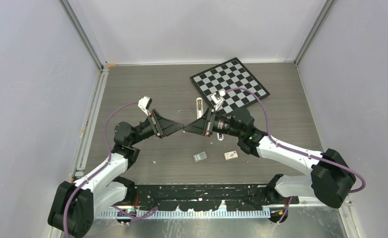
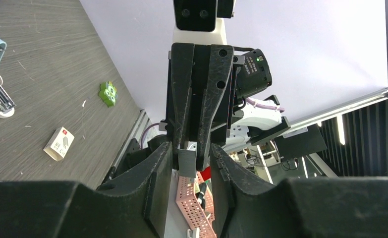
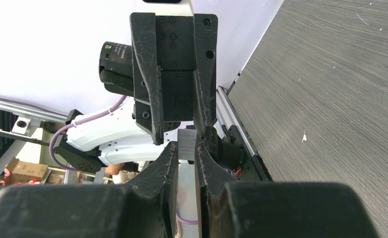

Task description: Load the staples into the stapler

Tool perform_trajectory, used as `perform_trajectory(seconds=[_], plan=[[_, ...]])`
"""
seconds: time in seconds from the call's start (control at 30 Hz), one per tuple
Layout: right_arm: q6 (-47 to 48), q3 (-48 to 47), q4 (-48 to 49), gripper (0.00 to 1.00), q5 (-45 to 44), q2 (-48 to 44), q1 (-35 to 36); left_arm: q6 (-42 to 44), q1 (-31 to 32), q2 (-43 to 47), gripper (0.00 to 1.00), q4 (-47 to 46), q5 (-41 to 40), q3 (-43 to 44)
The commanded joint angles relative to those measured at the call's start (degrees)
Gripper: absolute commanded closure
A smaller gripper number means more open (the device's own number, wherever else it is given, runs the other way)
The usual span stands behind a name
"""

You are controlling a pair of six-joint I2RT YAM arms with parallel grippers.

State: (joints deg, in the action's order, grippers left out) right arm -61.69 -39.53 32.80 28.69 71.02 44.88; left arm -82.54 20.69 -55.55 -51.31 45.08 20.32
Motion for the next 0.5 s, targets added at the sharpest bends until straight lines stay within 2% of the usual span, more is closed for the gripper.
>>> perform_trajectory(seconds=[0.0,0.47], plan=[[-0.22,-0.12,3.62,0.8,0.4,-0.01,-0.11,-0.16,0.41,-0.08,0.66,-3.89,0.63,-0.36],[-0.79,0.09,4.58,0.8,0.84,0.59,-0.01,-0.68,0.54,-0.35,0.75,-4.74,-0.83,-0.96]])
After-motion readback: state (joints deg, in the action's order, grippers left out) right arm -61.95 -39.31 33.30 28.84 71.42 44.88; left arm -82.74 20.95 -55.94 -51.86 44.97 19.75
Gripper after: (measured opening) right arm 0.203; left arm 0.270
